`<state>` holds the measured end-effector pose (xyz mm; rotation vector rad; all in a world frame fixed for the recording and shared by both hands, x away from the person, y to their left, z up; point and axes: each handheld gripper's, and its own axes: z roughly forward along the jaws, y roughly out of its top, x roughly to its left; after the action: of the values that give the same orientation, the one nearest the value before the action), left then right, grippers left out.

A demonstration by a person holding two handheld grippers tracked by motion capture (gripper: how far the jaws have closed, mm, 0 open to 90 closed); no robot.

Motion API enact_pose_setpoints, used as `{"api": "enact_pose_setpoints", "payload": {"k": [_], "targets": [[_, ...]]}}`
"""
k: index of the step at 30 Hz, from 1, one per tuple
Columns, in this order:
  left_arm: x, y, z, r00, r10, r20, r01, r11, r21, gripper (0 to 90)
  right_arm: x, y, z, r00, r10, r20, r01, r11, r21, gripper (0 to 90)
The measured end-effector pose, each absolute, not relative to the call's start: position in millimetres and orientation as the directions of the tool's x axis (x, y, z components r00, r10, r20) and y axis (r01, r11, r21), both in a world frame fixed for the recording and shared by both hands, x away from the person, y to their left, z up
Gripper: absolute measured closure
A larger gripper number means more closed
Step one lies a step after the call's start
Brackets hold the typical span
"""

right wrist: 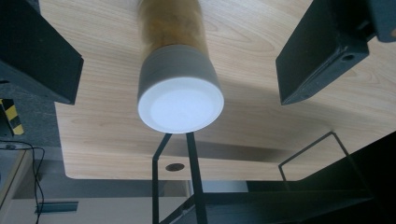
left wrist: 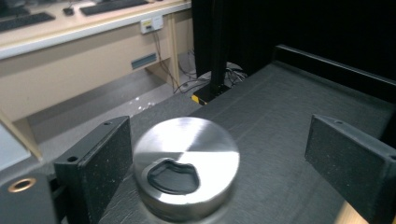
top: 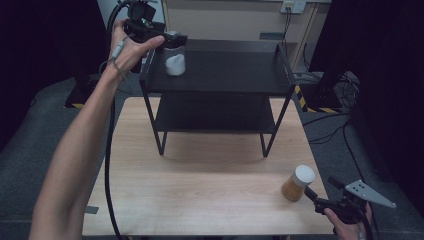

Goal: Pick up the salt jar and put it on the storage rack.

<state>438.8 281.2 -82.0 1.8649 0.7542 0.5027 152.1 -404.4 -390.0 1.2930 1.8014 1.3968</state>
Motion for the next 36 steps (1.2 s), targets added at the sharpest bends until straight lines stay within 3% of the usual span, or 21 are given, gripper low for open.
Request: {"api": "enact_pose_setpoints", "payload": {"k": [12, 21, 36], "targets": [[381.7, 300.0, -90.0, 0.75, 0.66, 0.038, 0.209, -0.291, 0.934, 0.8, 154.4, -402.2, -390.3, -0.427, 0.891, 0.155, 0.375, 0.019, 0.927, 1.0], [343.4, 323.8, -123.6, 0.766, 0.643, -0.019, 0.188, -0.196, 0.962, 0.1, 154.6, -399.9, -389.0, -0.424, 0.893, 0.149, 0.377, 0.024, 0.926, 1.0], [310.4, 346.3, -166.1, 0.76, 0.649, 0.032, 0.154, -0.227, 0.962, 0.4, 155.4, -396.7, -388.0, -0.424, 0.895, 0.137, 0.374, 0.035, 0.927, 1.1]]}}
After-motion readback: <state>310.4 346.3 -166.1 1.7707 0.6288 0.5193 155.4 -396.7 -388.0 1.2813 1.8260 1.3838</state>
